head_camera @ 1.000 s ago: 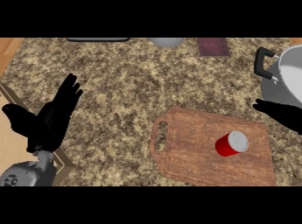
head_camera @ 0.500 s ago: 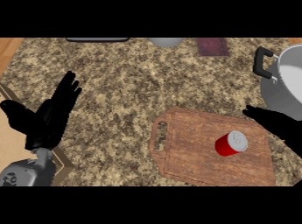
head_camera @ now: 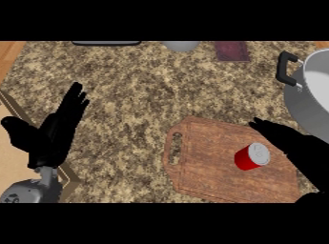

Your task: Pick the can from the cutting board and place it in the pot

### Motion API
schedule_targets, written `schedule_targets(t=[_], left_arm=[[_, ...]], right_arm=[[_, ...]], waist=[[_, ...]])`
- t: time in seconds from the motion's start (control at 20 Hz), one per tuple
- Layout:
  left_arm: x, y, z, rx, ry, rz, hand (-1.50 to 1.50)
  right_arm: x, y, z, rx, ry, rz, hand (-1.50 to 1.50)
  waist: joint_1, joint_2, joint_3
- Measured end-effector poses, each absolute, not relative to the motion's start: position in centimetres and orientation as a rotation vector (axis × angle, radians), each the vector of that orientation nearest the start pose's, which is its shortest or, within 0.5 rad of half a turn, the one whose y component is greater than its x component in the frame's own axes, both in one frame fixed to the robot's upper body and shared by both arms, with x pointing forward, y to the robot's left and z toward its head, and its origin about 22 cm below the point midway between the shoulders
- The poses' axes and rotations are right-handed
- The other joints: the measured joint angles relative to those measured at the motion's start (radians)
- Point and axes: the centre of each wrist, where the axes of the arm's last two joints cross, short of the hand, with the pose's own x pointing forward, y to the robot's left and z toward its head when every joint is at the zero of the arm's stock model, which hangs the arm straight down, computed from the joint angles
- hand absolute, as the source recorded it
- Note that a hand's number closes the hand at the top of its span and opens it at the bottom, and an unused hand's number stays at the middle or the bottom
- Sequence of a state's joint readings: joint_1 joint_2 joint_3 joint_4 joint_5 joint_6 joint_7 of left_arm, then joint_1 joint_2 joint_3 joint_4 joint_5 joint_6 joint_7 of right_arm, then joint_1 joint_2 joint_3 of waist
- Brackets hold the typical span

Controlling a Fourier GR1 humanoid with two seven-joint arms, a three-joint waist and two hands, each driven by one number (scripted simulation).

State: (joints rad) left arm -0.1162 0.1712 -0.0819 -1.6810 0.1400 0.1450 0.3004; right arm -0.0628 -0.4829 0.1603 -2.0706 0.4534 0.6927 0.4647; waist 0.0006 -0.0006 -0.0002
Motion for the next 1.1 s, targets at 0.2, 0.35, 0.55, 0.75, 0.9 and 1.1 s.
schedule_targets(t=[0.2,0.35,0.55,0.75,0.9,1.1], left_arm=[[26.4,23.2,6.0,0.008,-1.471,-0.010,0.00],[26.6,23.3,6.8,0.012,-1.475,-0.007,0.00],[26.5,22.9,5.8,0.017,-1.478,-0.009,0.00],[26.3,22.7,5.7,0.013,-1.480,-0.013,0.00],[26.2,22.2,5.7,0.010,-1.478,-0.013,0.00],[25.8,22.5,5.6,0.018,-1.481,-0.010,0.00]], right_arm=[[22.6,-23.3,14.1,-0.557,-1.131,1.319,-1.50],[23.0,-23.4,12.8,-0.576,-1.103,1.321,-1.50],[23.5,-22.5,11.5,-0.584,-1.076,1.355,-1.50],[24.3,-21.9,10.2,-0.600,-1.033,1.393,-1.50],[24.9,-21.6,9.1,-0.620,-0.986,1.412,-1.50],[25.2,-22.1,8.5,-0.637,-0.943,1.434,-1.50]], waist=[[0.001,0.000,0.000],[0.001,0.000,0.000],[0.001,0.001,0.000],[0.002,0.001,0.000],[0.002,0.001,0.000],[0.001,0.001,0.000]])
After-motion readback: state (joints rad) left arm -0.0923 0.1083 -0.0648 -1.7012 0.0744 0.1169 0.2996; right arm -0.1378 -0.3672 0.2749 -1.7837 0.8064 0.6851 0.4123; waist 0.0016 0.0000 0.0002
